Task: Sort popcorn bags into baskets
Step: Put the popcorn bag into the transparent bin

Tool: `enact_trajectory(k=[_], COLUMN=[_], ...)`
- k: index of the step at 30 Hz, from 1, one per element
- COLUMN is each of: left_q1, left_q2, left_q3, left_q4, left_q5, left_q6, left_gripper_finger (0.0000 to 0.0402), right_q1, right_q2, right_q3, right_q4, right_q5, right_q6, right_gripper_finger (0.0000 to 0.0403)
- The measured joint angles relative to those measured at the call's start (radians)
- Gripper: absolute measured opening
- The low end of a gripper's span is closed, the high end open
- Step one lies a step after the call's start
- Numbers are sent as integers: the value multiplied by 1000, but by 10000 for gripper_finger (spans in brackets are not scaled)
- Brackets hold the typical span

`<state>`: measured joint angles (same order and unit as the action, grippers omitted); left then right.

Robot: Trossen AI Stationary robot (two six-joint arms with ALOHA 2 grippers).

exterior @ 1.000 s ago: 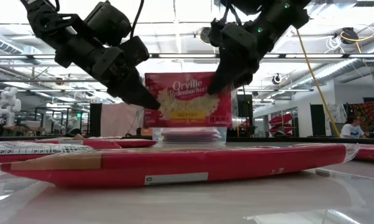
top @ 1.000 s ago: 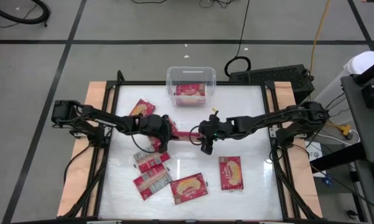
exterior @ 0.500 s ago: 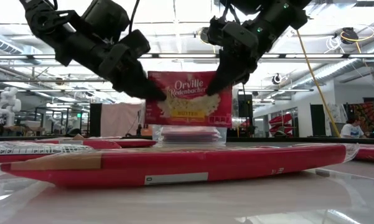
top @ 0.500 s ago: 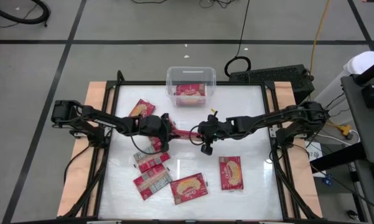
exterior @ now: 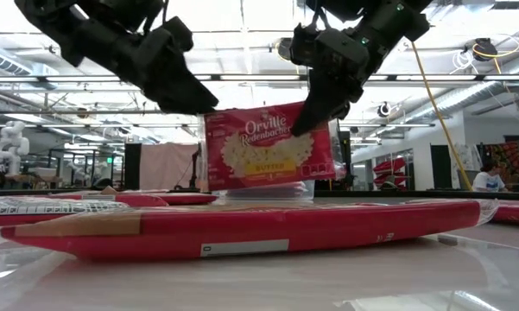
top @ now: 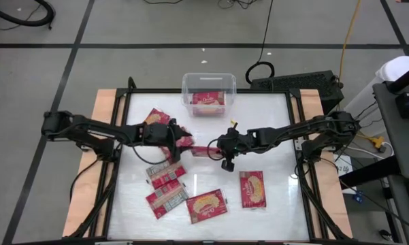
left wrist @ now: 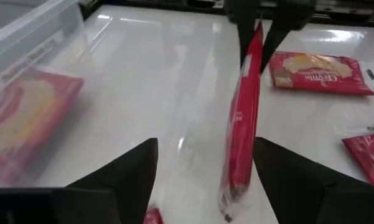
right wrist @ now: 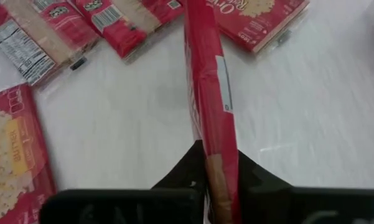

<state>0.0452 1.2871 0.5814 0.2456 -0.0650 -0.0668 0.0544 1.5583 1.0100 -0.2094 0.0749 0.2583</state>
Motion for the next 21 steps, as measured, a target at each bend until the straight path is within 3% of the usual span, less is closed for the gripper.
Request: enact_trajectory(k=[7, 13, 21], left_q1=[-8, -8, -51], left_q2=[-167, -223, -221], left_q3=[-92, -230, -328], left_q4=[-23, 160, 313], left_q5=[-24, -52, -40], left_q6=[-42, -67, -102], left_gripper_finger=[224, 190, 163], right_q1=[0, -35, -152], right_q2=[-110, -228, -199], right_q3=[0, 21, 260], right_q4=[-9, 0, -132], right_q5=[-2, -3, -87], right_q6=[46, 16, -186], right_gripper_finger=[14, 15, 15])
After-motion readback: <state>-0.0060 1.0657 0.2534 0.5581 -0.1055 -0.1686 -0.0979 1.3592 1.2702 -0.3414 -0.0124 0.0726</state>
